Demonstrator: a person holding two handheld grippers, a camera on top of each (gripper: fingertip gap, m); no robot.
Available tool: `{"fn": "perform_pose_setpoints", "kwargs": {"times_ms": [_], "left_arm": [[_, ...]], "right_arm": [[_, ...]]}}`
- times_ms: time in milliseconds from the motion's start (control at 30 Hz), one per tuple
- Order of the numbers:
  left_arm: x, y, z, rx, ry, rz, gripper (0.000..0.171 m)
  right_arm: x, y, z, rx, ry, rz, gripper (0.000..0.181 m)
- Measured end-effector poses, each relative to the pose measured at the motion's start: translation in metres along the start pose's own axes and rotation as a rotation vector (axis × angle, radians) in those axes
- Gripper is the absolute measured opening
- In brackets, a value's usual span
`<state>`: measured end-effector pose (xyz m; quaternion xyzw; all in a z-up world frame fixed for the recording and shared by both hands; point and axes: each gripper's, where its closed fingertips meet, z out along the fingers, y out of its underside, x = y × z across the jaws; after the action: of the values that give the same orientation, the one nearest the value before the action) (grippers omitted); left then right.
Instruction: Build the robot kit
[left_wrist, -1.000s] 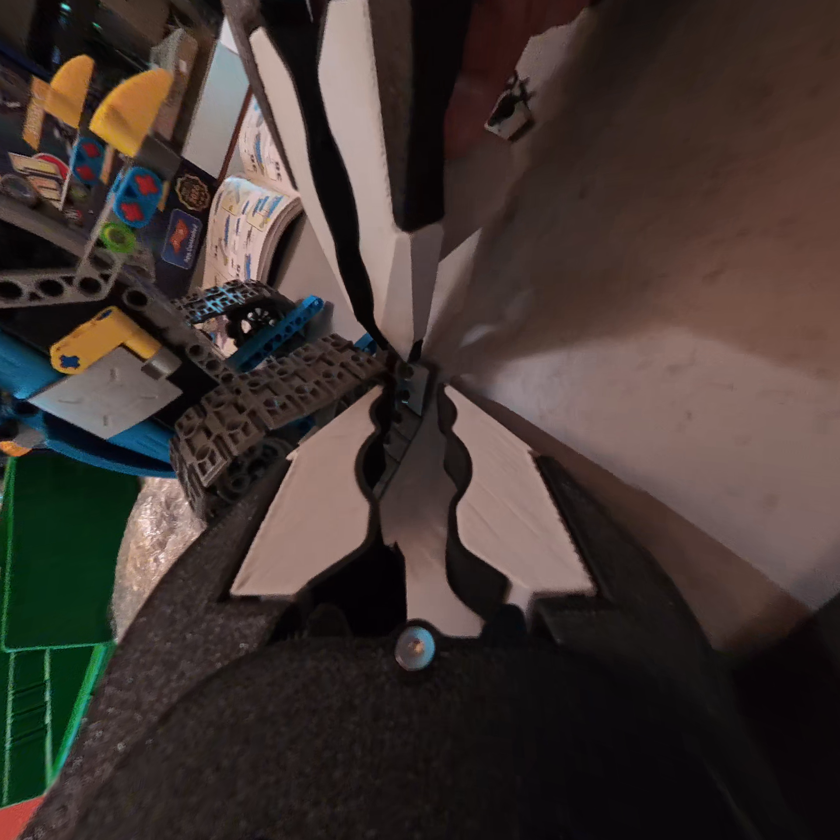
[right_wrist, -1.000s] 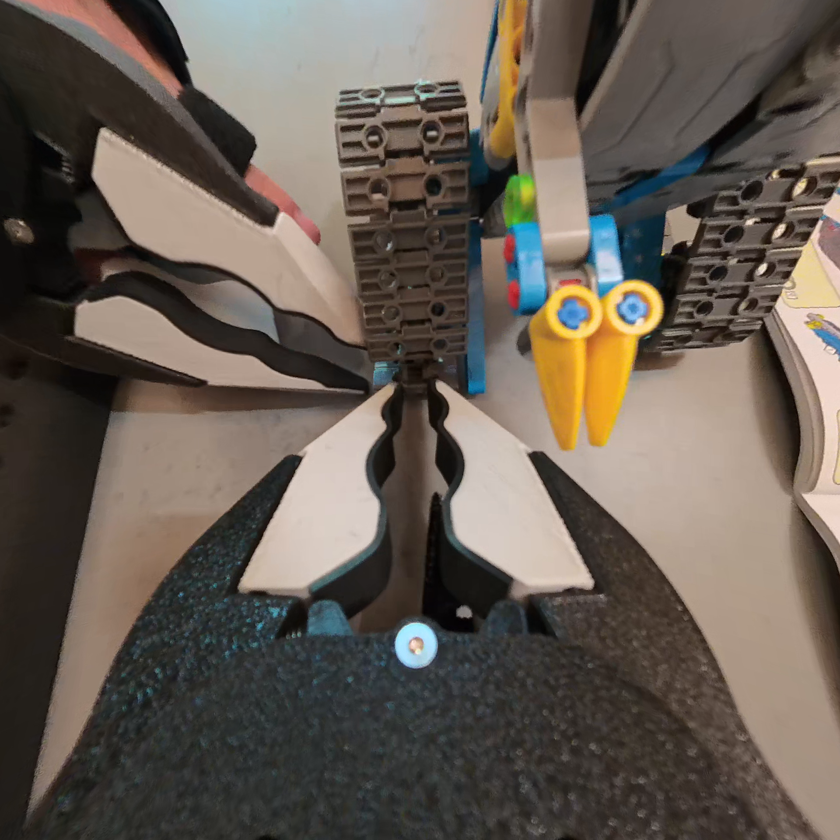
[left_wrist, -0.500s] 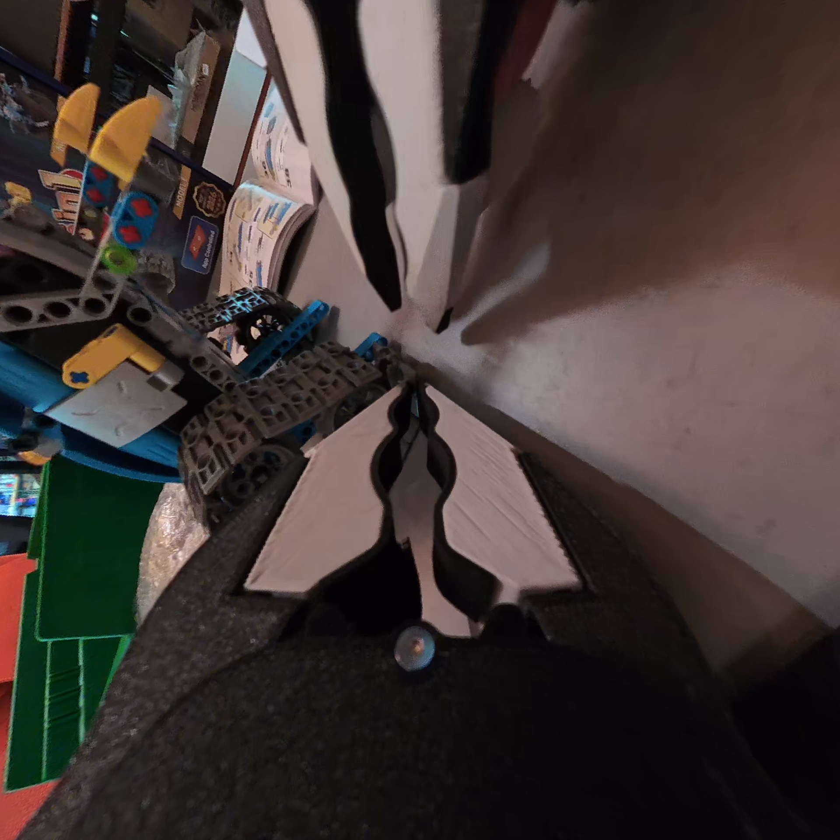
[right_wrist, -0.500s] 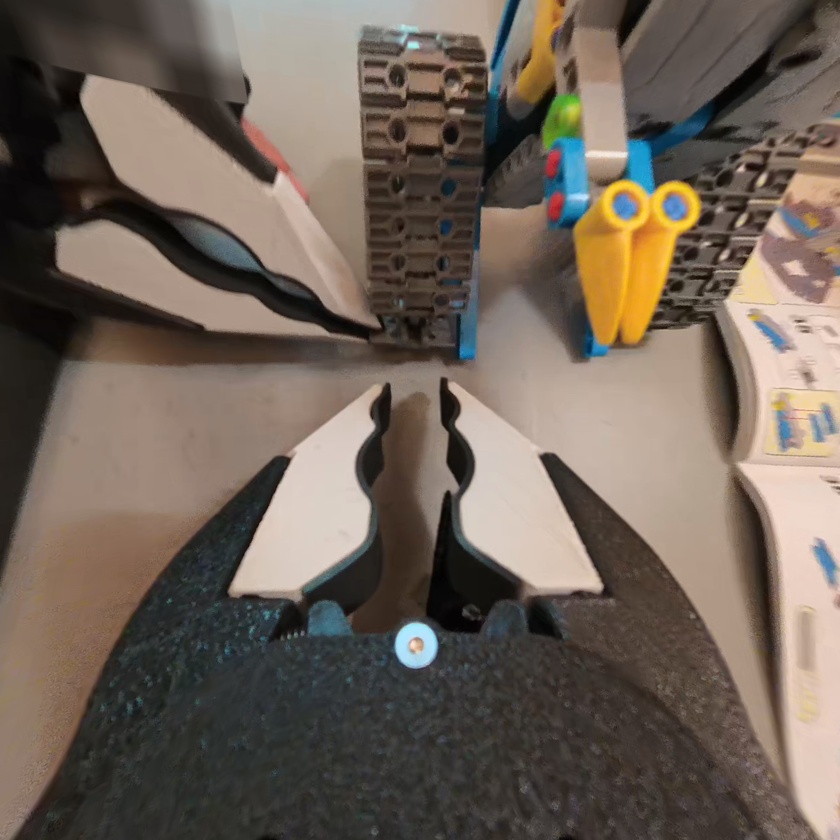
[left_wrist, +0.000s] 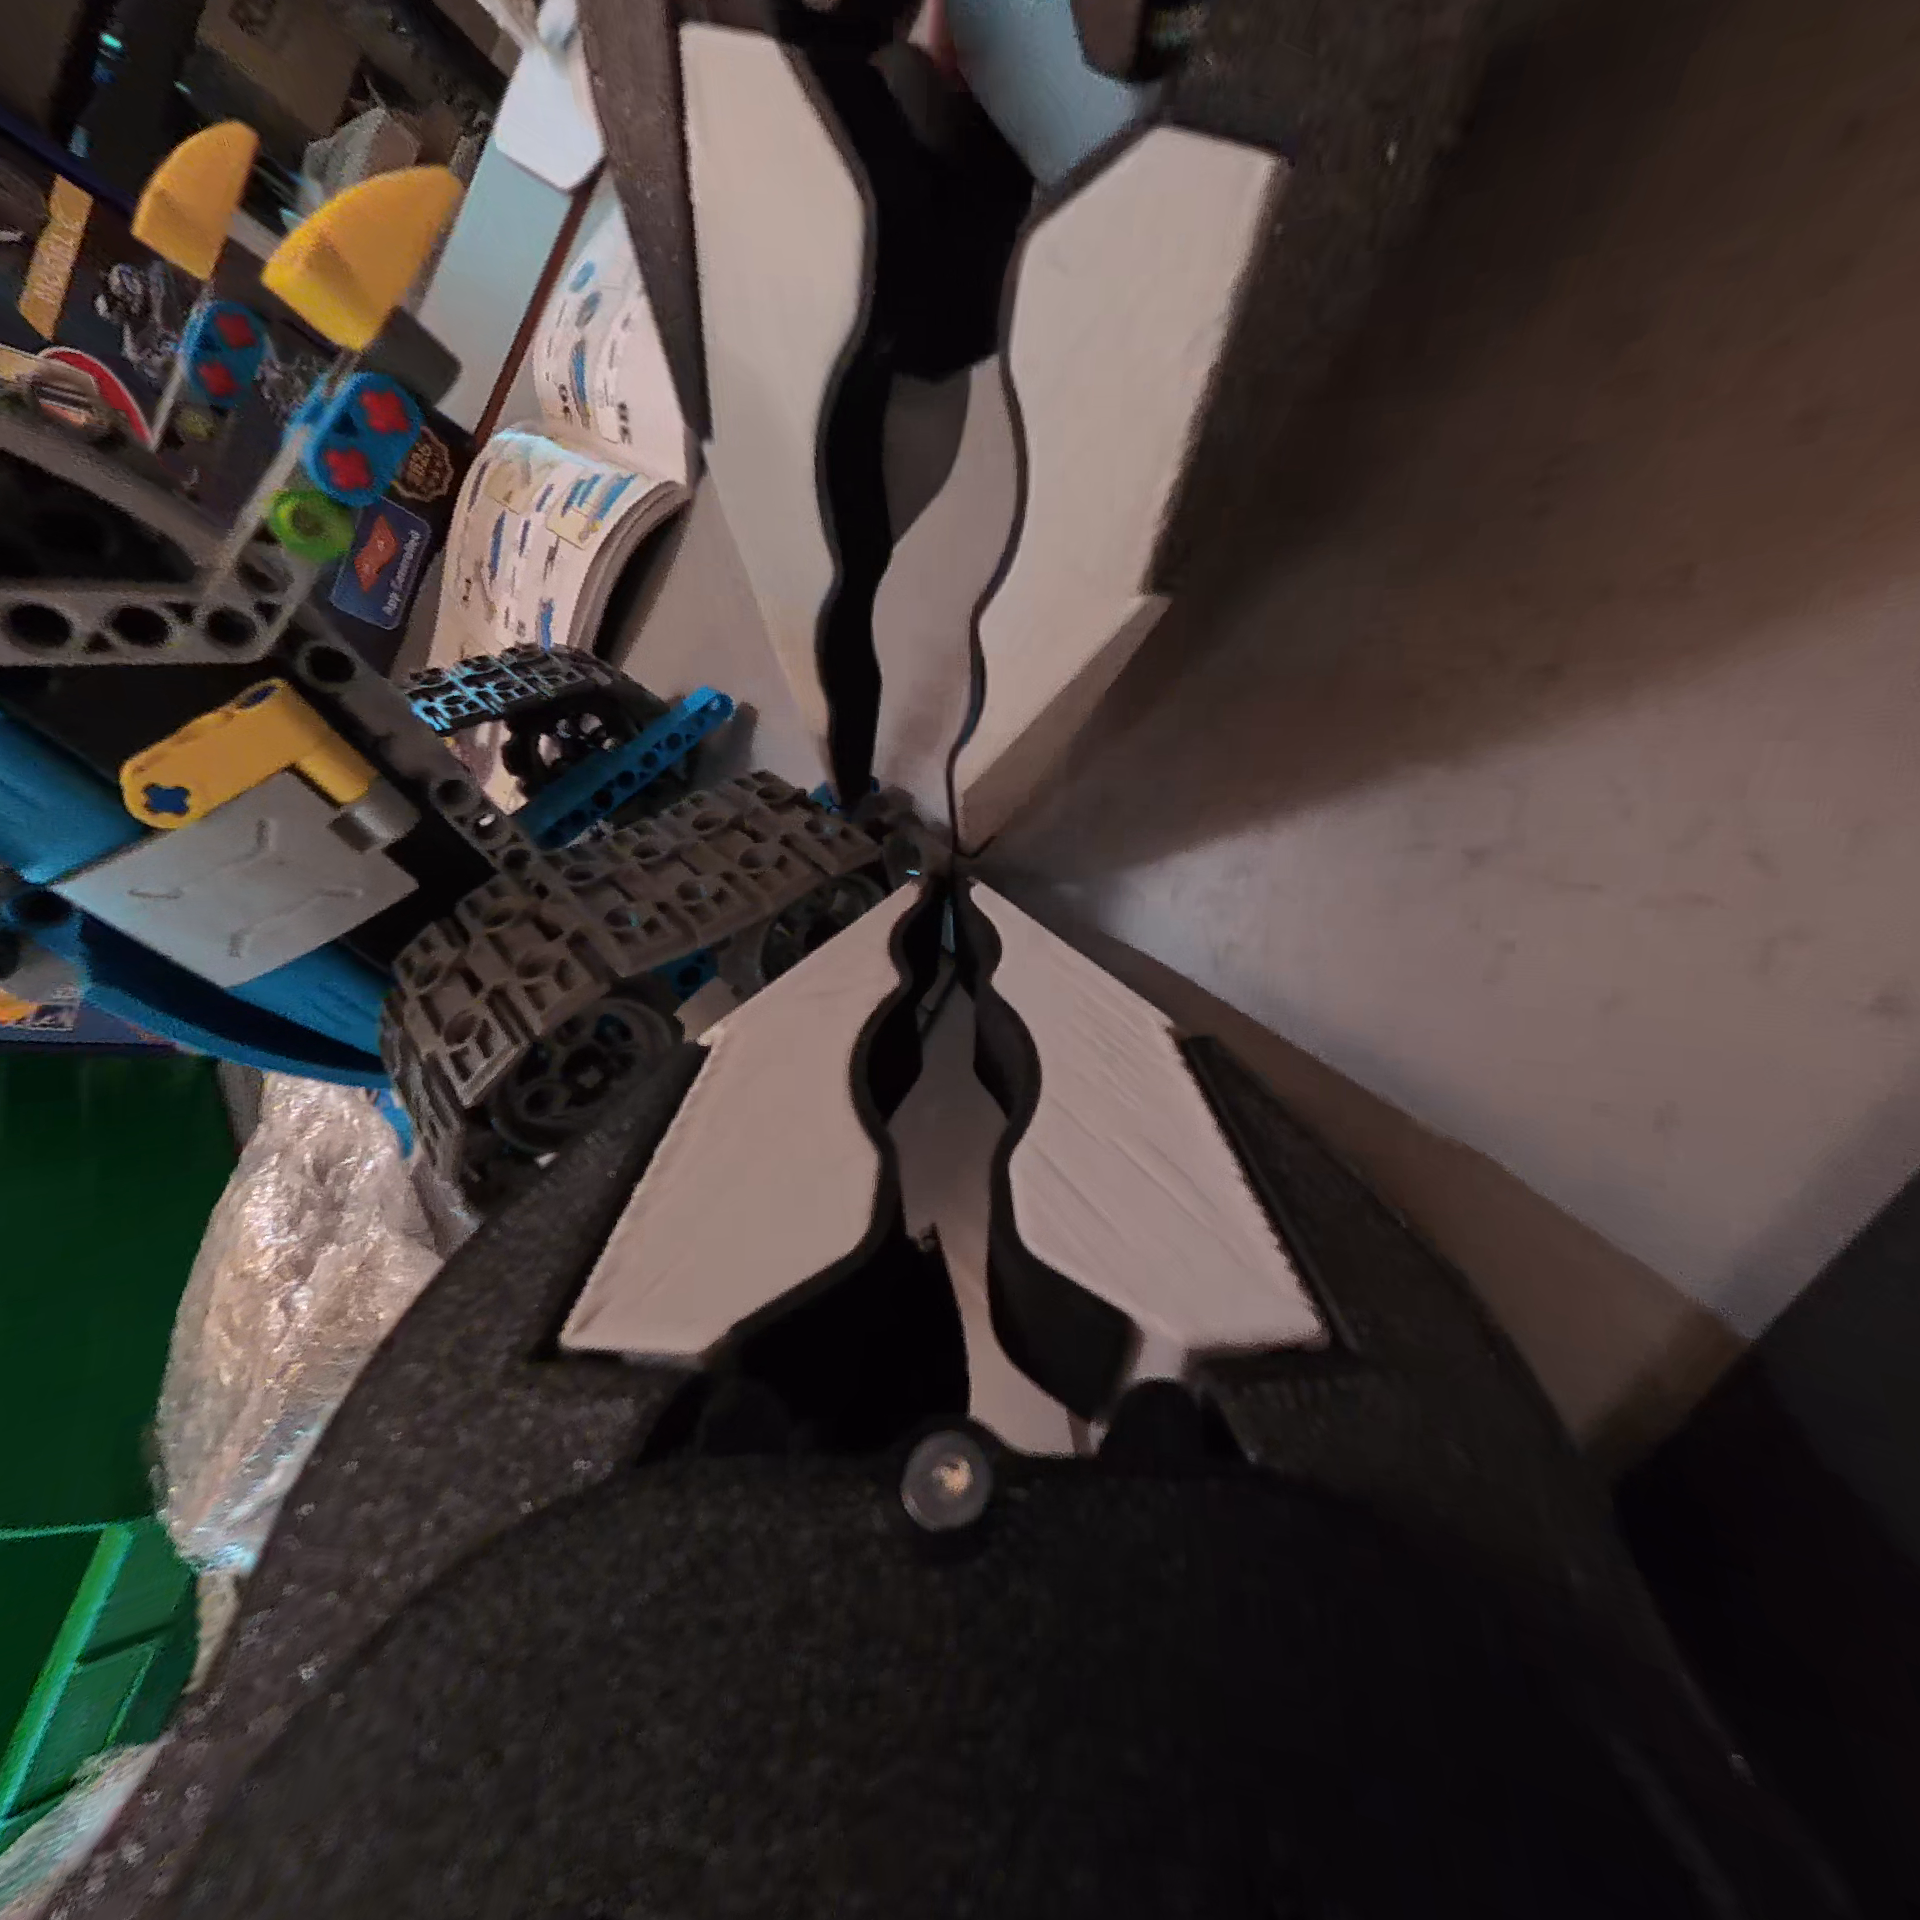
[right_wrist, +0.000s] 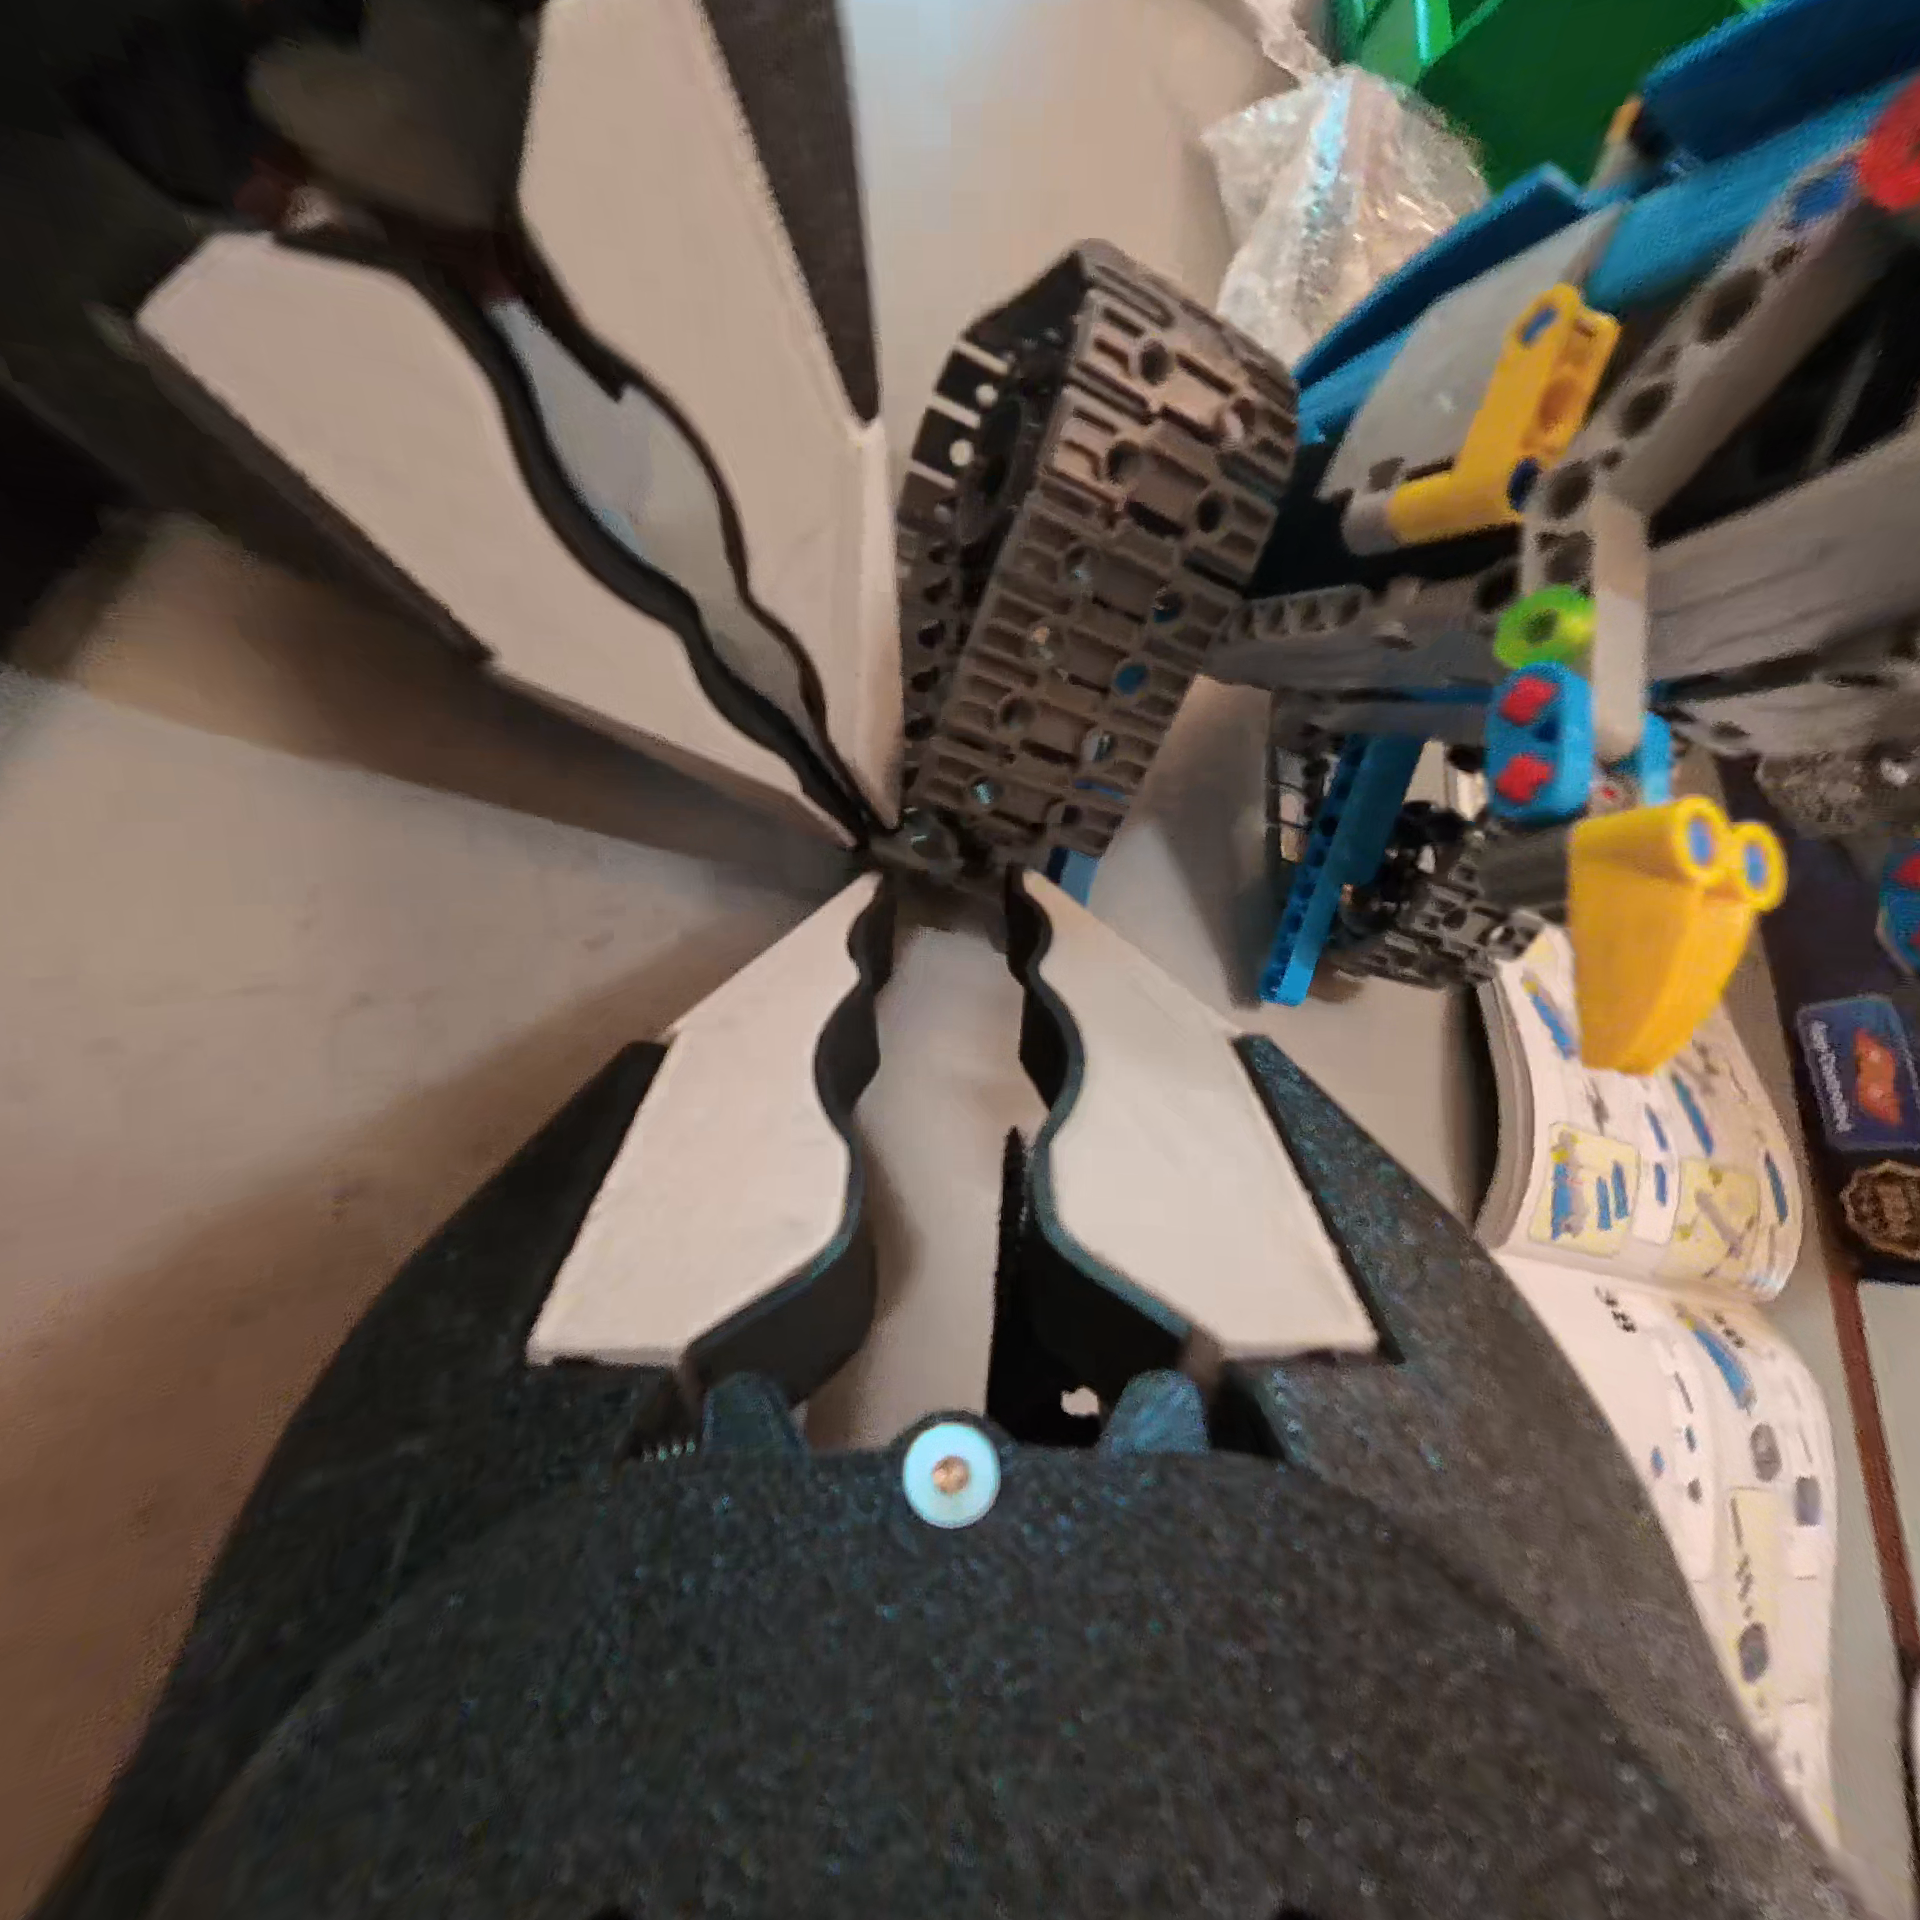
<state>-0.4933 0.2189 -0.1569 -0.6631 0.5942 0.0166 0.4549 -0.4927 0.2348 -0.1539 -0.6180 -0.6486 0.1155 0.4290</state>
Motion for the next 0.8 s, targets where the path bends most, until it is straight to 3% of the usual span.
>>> {"fn": "perform_pose_setpoints", "kwargs": {"times_ms": [267, 367, 433, 467, 500, 700, 800], "left_arm": [[0.005, 0.008, -0.01, 0.021, 0.037, 0.036, 0.0], [0.014, 0.014, -0.017, 0.026, 0.099, 0.03, 0.0], [0.006, 0.022, -0.022, -0.012, 0.059, 0.015, 0.0], [0.002, 0.025, -0.028, -0.026, 0.043, -0.004, 0.009], [0.0, 0.026, -0.034, -0.042, 0.047, -0.045, 0.022], [0.007, 0.017, -0.064, 0.022, 0.213, -0.552, 0.023], [-0.004, 0.026, -0.066, 0.033, 0.195, -0.685, 0.023]], "right_arm": [[-0.004, -0.001, 0.013, -0.01, 0.012, -0.217, 0.011], [-0.005, -0.003, 0.013, -0.044, 0.043, -0.25, 0.009], [-0.005, -0.008, 0.012, -0.062, 0.046, -0.231, 0.008], [-0.007, -0.01, 0.012, -0.065, 0.03, -0.207, 0.008], [-0.01, -0.014, 0.011, -0.055, 0.015, -0.19, 0.008], [-0.026, -0.031, 0.021, -0.02, -0.005, -0.15, 0.008], [-0.032, -0.038, 0.024, -0.017, -0.007, -0.147, 0.008]]}}
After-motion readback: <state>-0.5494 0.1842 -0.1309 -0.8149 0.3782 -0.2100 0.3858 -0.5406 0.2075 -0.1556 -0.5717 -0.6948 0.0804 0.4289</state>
